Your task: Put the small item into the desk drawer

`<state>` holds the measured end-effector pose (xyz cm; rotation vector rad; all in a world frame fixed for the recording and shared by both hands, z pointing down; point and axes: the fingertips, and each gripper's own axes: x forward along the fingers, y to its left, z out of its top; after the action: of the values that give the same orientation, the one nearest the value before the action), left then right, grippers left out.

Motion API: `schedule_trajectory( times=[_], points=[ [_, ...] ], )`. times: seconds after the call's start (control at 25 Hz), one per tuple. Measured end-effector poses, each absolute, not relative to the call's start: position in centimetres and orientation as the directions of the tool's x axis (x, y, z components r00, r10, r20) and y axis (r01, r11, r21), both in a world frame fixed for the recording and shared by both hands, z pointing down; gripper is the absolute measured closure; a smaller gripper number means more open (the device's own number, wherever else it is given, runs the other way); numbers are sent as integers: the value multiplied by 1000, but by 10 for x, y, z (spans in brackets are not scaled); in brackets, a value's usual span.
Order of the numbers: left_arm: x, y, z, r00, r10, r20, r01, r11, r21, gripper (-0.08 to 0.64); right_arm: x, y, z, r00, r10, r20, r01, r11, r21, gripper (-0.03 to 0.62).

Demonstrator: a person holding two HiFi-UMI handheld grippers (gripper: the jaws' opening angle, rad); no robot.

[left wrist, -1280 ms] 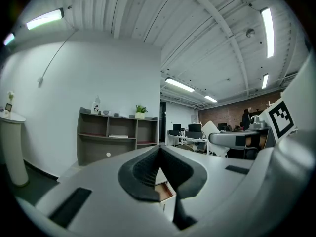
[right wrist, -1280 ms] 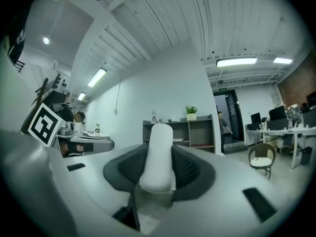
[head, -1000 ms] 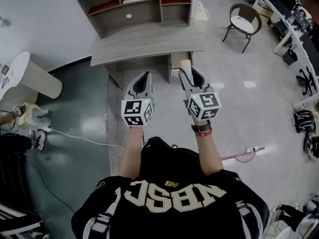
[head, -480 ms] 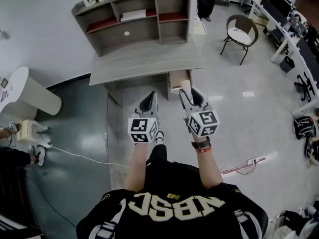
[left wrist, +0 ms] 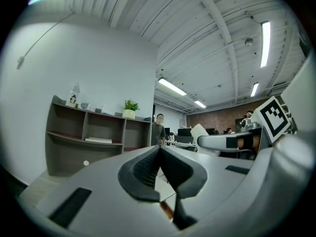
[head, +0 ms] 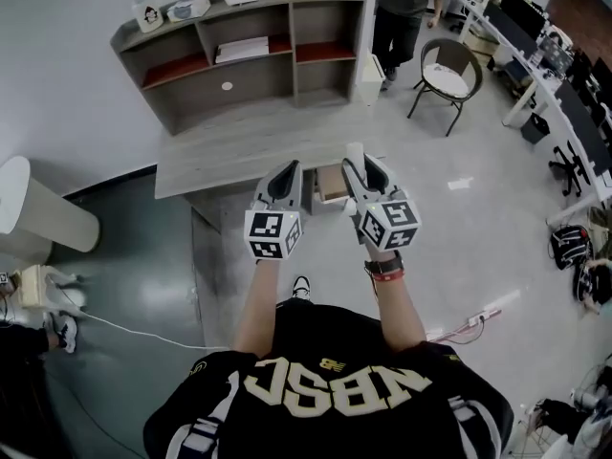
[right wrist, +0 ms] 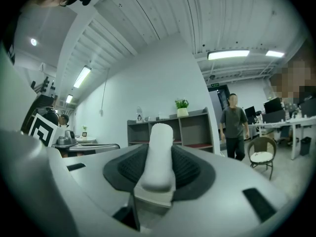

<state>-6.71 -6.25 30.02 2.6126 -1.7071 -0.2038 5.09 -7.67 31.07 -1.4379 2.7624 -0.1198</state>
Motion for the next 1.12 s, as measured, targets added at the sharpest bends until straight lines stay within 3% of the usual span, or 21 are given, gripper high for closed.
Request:
schedule_trajectory(
  times=[0.56,1.12],
  points=[
    [-67,-182,335,549,-835,-20,-830,-548,100,552,30,-179,350,-525,-845,102,-851,518,-87,439],
    [-20,-231,449,634,-753,176,-771,-599,216,552,67,-232,480,-515,-777,363,-848,523,-86,439]
  ],
)
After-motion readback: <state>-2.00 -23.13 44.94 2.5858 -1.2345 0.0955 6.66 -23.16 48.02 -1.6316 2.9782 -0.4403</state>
